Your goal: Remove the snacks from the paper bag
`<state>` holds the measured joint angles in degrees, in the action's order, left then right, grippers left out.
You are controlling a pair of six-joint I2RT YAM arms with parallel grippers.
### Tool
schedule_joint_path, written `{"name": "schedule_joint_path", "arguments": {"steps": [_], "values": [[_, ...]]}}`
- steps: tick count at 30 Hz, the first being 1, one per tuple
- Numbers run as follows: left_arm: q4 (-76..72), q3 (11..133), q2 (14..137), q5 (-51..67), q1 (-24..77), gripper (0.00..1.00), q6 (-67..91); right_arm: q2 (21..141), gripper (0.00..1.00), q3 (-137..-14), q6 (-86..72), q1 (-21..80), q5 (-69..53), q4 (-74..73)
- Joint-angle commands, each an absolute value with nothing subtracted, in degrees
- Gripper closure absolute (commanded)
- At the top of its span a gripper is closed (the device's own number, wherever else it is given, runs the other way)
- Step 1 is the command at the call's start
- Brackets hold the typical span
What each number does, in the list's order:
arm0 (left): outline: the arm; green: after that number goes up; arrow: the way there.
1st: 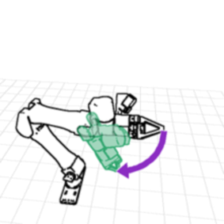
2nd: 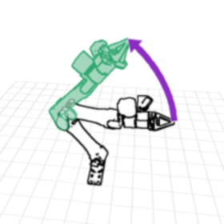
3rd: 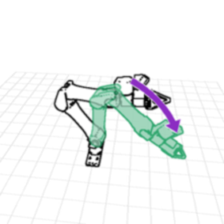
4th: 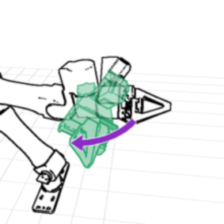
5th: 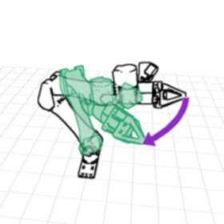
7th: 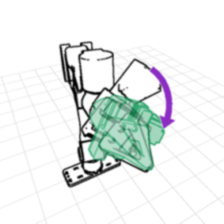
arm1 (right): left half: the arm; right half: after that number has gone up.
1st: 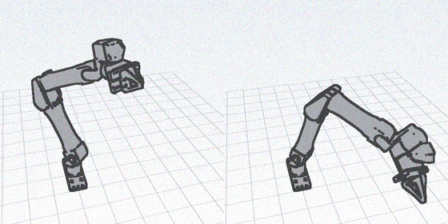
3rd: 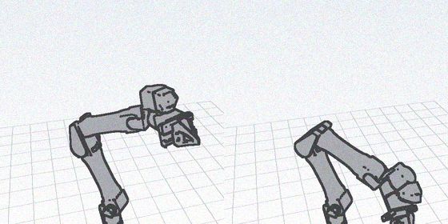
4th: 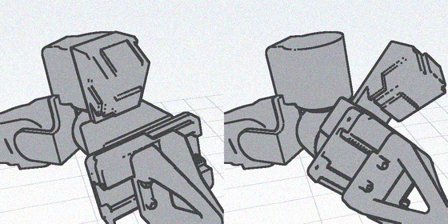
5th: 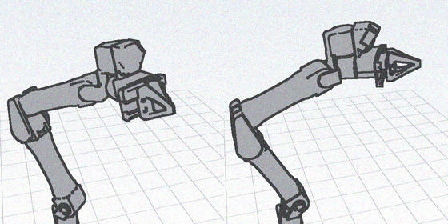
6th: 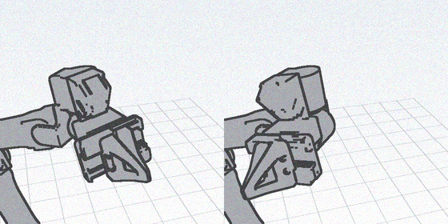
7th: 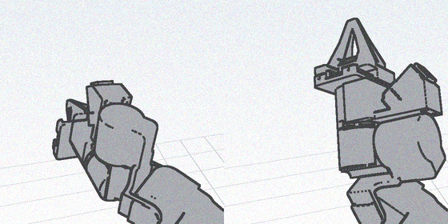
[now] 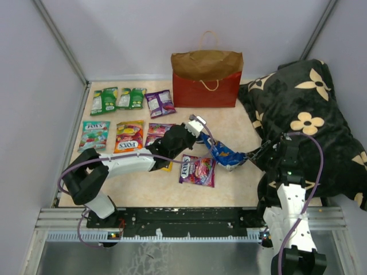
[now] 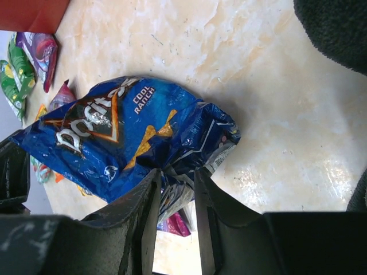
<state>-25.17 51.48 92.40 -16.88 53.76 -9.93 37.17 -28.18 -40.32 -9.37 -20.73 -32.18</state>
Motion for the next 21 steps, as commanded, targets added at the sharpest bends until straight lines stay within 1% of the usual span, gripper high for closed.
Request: {"name": "schedule_joint_path", "arguments": {"steps": [1, 14, 19, 21], "values": [[-25.6, 50.7, 90.3, -16.1, 53.0, 1.00, -10.2, 36.6, 0.70, -29.6, -41.3, -9.0, -21.5, -28.9], [-25.8, 50.8, 91.3, -14.9, 52.8, 1.00, -9.4, 37.3, 0.70, -29.1, -42.7, -8.2, -25.1, -26.6], [-25.5, 51.1, 91.6, -15.0, 52.8, 1.00, -9.3, 37.1, 0.73, -27.3, -43.0, -6.7, -25.5, -26.2], [-25.3, 51.2, 91.6, -15.0, 52.8, 1.00, -9.3, 36.9, 0.77, -26.7, -43.3, -6.2, -25.7, -25.9]]}}
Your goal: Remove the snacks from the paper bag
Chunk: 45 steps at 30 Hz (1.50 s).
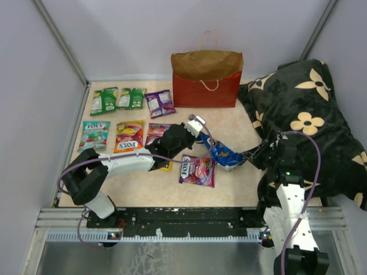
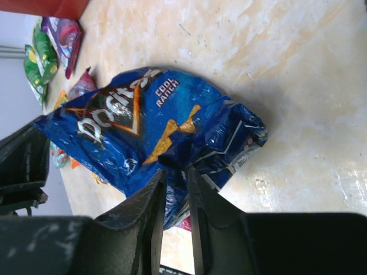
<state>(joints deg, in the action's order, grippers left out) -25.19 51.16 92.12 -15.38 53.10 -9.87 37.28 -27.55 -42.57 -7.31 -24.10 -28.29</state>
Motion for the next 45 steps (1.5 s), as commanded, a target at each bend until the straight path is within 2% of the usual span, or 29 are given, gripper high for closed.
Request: {"name": "schedule_joint_path", "arguments": {"steps": [1, 5, 9, 15, 22, 25, 28, 31, 33, 35, 37, 39, 40, 41, 43, 44, 45], "values": [[-25.3, 51.2, 91.7, -15.0, 52.7, 1.00, -9.2, 36.7, 0.80, -26.6, -43.4, -6.0, -25.6, -26.0], [-25.0, 51.2, 91.9, -15.1, 52.7, 1.00, -9.0, 36.4, 1.00, -26.5, -43.4, -5.5, -25.3, -26.4], [-22.8, 50.9, 91.0, -15.9, 52.6, 1.00, -9.1, 36.1, 1.00, -29.6, -42.7, -5.5, -24.3, -28.3], [-17.7, 50.9, 83.7, -17.2, 52.3, 1.00, -10.1, 38.0, 1.00, -41.6, -39.6, -5.5, -22.0, -32.8], [-14.2, 49.7, 77.5, -18.7, 52.3, 1.00, -11.0, 40.0, 1.00, -45.5, -38.4, -5.4, -22.0, -32.5], [-15.3, 51.2, 77.1, -18.9, 50.9, 1.00, -13.6, 44.3, 1.00, -48.5, -38.1, -5.4, -22.0, -29.8], [-15.5, 57.1, 81.5, -15.8, 46.6, 1.00, -16.8, 53.3, 1.00, -53.9, -38.1, -5.5, -22.6, -24.2], [-11.0, 68.4, 86.9, -13.8, 42.4, 1.00, -19.6, 63.8, 1.00, -64.8, -37.6, -5.5, -24.1, -22.3], [-9.0, 74.4, 88.3, -13.9, 41.9, 1.00, -21.1, 67.1, 1.00, -73.3, -37.7, -5.5, -24.8, -22.5], [-9.5, 75.8, 87.3, -14.1, 41.9, 1.00, -21.8, 66.6, 1.00, -76.0, -37.5, -5.5, -23.1, -22.9], [-11.3, 71.7, 84.9, -13.5, 41.8, 1.00, -21.5, 64.1, 1.00, -73.1, -36.0, -5.5, -21.9, -23.8], [-12.1, 64.6, 82.6, -12.7, 41.8, 0.96, -17.9, 59.6, 1.00, -63.0, -34.5, -5.5, -22.4, -23.2], [-12.2, 60.5, 81.6, -12.2, 41.9, 0.81, -14.6, 57.0, 1.00, -55.2, -34.5, -5.5, -23.0, -21.9], [-12.6, 55.6, 81.0, -11.6, 42.0, 0.63, -11.2, 53.1, 0.88, -47.2, -34.8, -5.6, -24.4, -19.6], [-14.8, 47.1, 79.7, -13.0, 42.2, 0.44, -4.8, 48.4, 0.35, -35.8, -34.1, -5.5, -24.9, -17.8], [-17.5, 43.2, 78.7, -13.6, 42.2, 0.24, -2.7, 46.7, 0.19, -33.6, -33.1, -5.5, -23.1, -18.9], [-19.5, 40.8, 77.5, -13.6, 42.2, 0.09, -1.4, 45.4, 0.07, -33.3, -31.9, -5.5, -21.0, -20.5]]}}
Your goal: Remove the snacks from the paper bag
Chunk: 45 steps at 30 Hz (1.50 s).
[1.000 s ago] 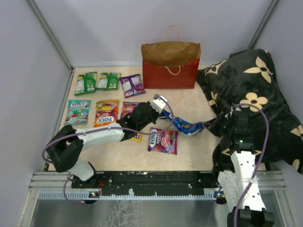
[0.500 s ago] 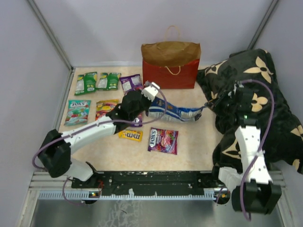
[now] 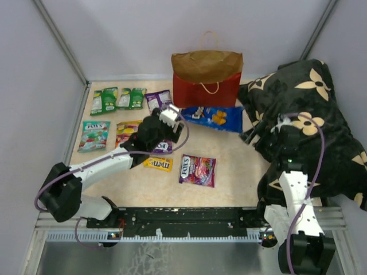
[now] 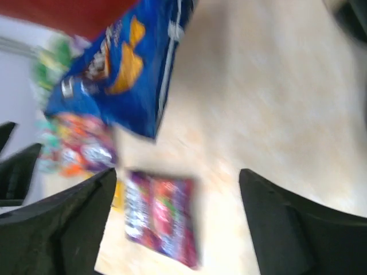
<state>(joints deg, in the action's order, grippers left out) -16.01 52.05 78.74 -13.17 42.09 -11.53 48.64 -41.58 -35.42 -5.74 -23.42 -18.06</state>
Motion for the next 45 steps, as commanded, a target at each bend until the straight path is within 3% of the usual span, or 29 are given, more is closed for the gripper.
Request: {"name": "schedule_joint_path", "arguments": {"steps": [1, 7, 9, 11, 14, 17, 23, 27, 31, 37, 45], "values": [[-20.3, 39.4, 76.1, -13.3, 42.2, 0.01, -0.7, 44.4, 0.02, -34.4, -31.0, -5.5, -19.2, -21.9], [-19.5, 42.4, 73.6, -10.9, 42.3, 0.01, -1.6, 49.8, 0.02, -44.8, -30.7, -5.5, -18.6, -19.5], [-18.6, 46.1, 76.1, -8.9, 42.3, 0.07, -1.8, 53.2, 0.14, -45.8, -31.8, -5.4, -20.7, -16.5], [-17.7, 49.8, 79.9, -6.0, 42.2, 0.21, -1.6, 56.2, 0.29, -45.6, -33.6, -4.5, -21.2, -12.5], [-17.7, 55.8, 87.5, -2.0, 42.2, 0.63, 0.7, 61.2, 0.57, -45.5, -36.0, -1.8, -20.5, -6.2], [-18.7, 62.3, 96.9, 0.8, 42.2, 0.93, 3.2, 69.5, 0.79, -46.4, -37.6, 1.8, -19.9, 0.9], [-15.7, 73.2, 113.2, 0.6, 40.8, 1.00, 8.9, 91.0, 0.94, -51.5, -38.9, 3.8, -26.0, 14.4], [-15.2, 69.7, 115.3, 4.3, 38.9, 1.00, 15.2, 101.6, 0.99, -50.3, -39.1, 3.9, -29.2, 19.5], [-22.8, 58.5, 112.5, 5.0, 37.7, 1.00, 21.5, 101.6, 0.98, -43.7, -38.2, 3.8, -26.2, 23.9], [-21.8, 53.2, 112.2, 9.3, 36.7, 1.00, 25.2, 100.6, 0.96, -40.0, -38.0, -0.2, -26.1, 23.8], [-17.9, 52.7, 103.1, 9.2, 36.5, 0.97, 22.4, 87.9, 0.85, -46.5, -32.8, -1.5, -24.3, 10.6]]}}
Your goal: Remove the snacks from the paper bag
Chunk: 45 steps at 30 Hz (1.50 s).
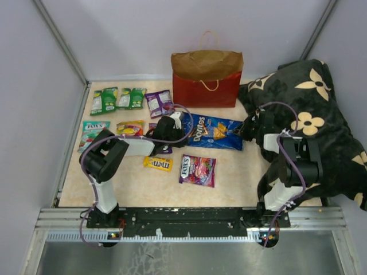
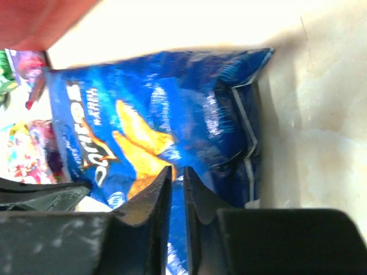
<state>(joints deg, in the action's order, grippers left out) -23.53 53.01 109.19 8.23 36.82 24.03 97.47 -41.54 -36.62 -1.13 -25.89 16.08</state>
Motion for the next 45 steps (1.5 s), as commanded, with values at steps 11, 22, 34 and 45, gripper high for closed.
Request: {"name": "schedule_joint_path", "arguments": {"steps": [11, 22, 34, 45], "values": [[-8.0, 46.4, 78.7, 12.1, 36.1, 0.26, 18.7, 59.9, 0.23, -37.8, -28.4, 16.9, -12.6, -4.3], [-13.0, 19.2, 55.9, 19.7, 36.0, 0.20, 28.4, 45.9, 0.43, -18.5, -31.5, 20.7, -16.6, -4.0], [-6.6, 20.0, 49.6, 19.1, 35.8, 0.15, 28.4, 57.1, 0.61, -12.9, -35.9, 20.9, -20.8, 9.4], [-7.1, 20.5, 50.0, 20.0, 35.4, 0.18, 28.4, 69.3, 0.67, -16.6, -35.0, 24.8, -21.2, 15.7]]}}
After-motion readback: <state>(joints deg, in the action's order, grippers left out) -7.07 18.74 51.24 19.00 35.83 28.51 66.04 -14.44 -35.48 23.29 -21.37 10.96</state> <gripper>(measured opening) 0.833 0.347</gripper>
